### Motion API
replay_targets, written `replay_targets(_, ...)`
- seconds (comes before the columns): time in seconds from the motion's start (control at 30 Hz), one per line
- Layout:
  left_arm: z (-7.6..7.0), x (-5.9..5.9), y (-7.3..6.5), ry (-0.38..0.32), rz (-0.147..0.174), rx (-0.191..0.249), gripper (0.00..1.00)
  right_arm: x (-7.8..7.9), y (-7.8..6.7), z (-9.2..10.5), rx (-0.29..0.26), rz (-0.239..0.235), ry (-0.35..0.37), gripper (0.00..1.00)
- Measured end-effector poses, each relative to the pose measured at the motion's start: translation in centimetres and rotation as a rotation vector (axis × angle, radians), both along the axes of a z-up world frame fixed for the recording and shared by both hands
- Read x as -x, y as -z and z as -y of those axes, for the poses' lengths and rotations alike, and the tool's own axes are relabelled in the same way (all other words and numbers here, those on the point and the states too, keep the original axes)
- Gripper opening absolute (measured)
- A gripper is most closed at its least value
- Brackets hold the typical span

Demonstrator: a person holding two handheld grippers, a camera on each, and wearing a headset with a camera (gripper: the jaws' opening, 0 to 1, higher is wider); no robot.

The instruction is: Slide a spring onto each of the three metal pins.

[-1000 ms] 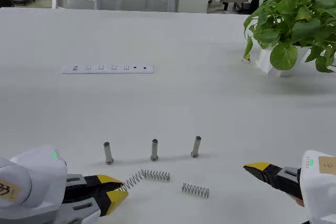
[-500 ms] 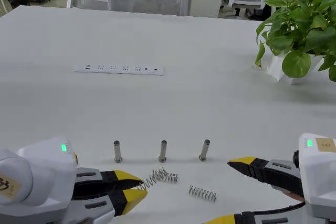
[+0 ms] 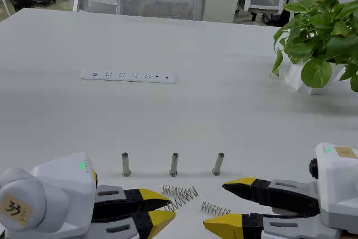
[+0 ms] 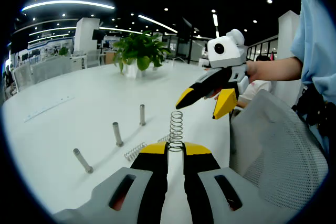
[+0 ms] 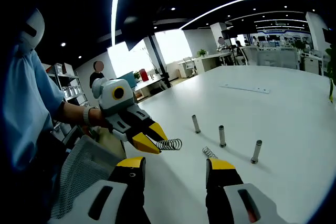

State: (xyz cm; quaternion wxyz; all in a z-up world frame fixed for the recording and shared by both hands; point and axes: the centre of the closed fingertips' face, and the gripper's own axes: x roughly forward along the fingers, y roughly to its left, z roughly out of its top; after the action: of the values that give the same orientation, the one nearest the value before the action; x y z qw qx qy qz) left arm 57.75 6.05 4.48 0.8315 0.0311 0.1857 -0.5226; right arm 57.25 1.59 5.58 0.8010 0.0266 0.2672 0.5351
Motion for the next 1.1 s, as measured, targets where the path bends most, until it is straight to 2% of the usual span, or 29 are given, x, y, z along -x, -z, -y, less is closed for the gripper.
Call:
replay_targets(0.23,0.9,1.0,-0.9,0.071,0.011,0.021,0.06,0.4,-0.4,-0.6,-0.052,-0.034,-0.017,0.3)
replay_targets(0.43,1.1,1.6,-0.9,0.115,0.015,0.018,0.06,0.8,-0.8,-1.0,-0.088,-0.057,-0.03,0.22)
replay_targets(0.8,1.1,1.9,-0.7,0.139,0.014,0.019,0.06,1.2,-0.9,-1.3,-0.126,-0.084,-0.036,0.14)
replay_targets(1.1,1.2,2.1,-0.2,0.147,0.003,0.011,0.06,1.4,-1.0,-1.5,-0.129,-0.08,-0.043,0.06)
